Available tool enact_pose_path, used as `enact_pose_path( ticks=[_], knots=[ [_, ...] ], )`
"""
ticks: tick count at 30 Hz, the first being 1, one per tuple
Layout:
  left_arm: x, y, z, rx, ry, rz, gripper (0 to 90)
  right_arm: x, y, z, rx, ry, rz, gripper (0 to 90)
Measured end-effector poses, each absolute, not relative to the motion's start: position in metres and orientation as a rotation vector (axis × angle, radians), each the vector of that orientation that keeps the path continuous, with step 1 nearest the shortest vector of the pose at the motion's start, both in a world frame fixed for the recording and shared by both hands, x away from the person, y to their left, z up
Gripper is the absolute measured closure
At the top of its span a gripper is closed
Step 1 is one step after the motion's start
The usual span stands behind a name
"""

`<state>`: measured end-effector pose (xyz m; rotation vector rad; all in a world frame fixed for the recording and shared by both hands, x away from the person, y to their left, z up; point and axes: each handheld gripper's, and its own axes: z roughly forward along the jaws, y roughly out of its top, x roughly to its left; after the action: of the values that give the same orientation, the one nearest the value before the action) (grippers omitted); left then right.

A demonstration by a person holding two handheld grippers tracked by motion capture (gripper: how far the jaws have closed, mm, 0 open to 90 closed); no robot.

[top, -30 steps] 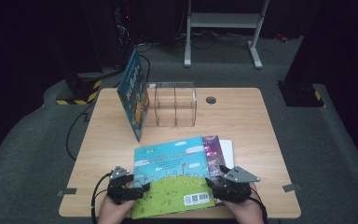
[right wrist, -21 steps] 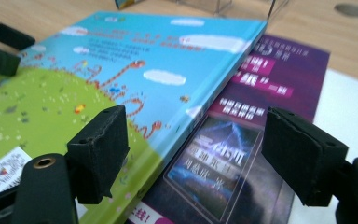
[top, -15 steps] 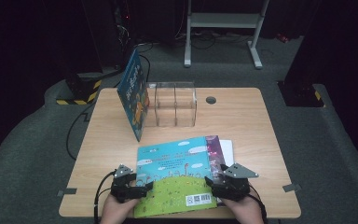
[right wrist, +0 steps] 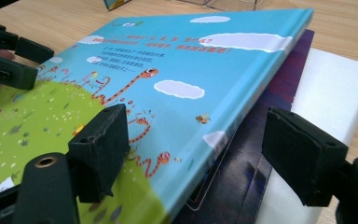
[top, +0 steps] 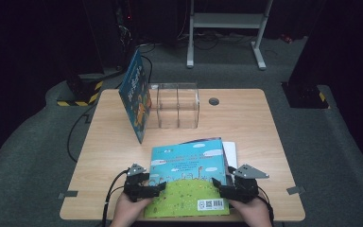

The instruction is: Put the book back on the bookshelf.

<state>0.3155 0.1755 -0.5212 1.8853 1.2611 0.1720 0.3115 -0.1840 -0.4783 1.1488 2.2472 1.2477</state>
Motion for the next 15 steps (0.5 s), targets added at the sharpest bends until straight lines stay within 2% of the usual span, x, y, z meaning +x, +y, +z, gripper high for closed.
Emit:
enact_pose_path(
  ticks=[15],
  knots=[
    [0.3253, 0.1719, -0.5241, 1.871, 1.204, 0.146, 15.5, 0.3204, -0.1895, -0.4708, 1.231, 2.247, 1.264, 21.9]
  ],
)
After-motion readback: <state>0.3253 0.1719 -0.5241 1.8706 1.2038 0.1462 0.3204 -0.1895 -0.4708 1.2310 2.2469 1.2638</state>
